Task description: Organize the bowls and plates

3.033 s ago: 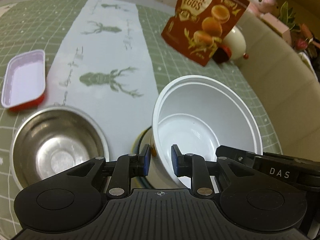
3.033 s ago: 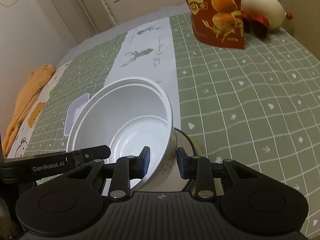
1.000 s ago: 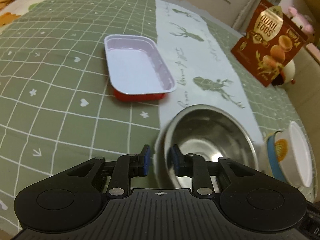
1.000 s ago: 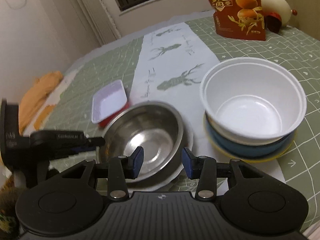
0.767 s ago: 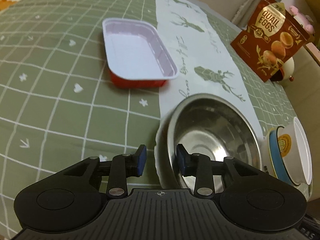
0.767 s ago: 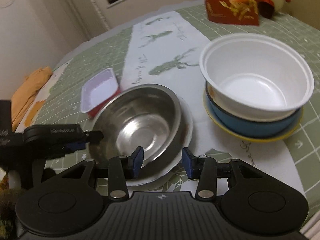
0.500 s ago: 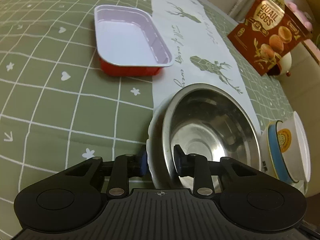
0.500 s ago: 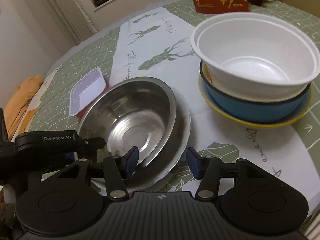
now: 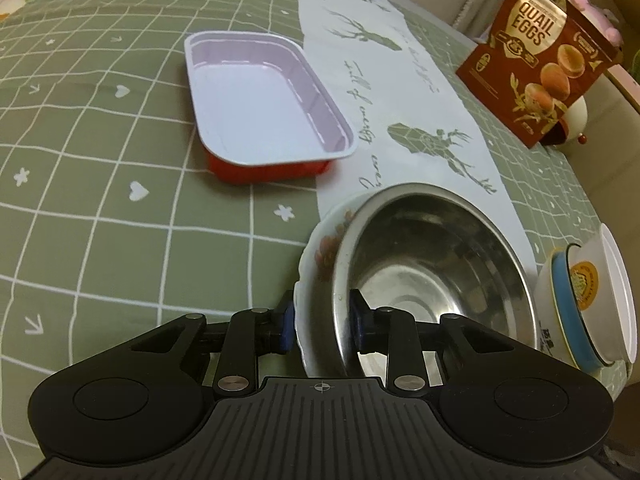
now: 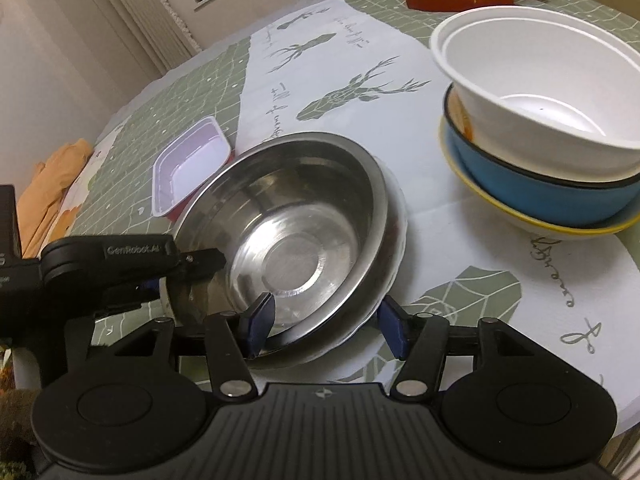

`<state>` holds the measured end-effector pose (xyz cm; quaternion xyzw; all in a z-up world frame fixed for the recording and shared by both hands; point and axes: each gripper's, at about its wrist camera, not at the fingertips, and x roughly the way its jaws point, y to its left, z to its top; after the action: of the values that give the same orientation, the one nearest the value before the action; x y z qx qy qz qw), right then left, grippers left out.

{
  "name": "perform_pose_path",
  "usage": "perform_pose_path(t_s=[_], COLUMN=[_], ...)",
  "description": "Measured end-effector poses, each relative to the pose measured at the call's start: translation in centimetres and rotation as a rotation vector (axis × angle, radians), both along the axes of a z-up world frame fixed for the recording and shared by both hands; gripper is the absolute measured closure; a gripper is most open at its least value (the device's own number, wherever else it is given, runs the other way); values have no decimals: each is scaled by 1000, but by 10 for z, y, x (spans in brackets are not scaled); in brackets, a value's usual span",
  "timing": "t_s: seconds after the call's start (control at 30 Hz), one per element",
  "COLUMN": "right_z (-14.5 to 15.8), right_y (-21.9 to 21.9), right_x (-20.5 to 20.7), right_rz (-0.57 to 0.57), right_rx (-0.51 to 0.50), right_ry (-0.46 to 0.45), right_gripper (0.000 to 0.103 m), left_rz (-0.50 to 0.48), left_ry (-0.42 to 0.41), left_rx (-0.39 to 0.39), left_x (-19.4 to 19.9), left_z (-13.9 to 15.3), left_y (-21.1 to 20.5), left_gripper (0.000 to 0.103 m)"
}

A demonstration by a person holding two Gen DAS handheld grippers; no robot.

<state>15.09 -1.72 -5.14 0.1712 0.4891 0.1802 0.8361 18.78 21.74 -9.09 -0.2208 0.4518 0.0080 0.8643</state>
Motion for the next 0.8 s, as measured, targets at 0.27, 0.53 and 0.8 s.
perform_pose_path(t_s=[0.27, 0.53, 0.8], right_z=[-2, 7, 43], right_y=[3, -18, -56], right_x=[0, 0, -14], right_rz=[38, 57, 79], right_rx=[13, 28, 56], right_ry=[1, -50, -244], right_gripper=[45, 45, 45], left_rz=[13, 82, 47], left_ry=[-5, -68, -161], left_rx=[8, 103, 114], left_x=[0, -13, -17], left_z=[4, 38, 79], left_y=[3, -2, -41], left_gripper=[71, 76, 77])
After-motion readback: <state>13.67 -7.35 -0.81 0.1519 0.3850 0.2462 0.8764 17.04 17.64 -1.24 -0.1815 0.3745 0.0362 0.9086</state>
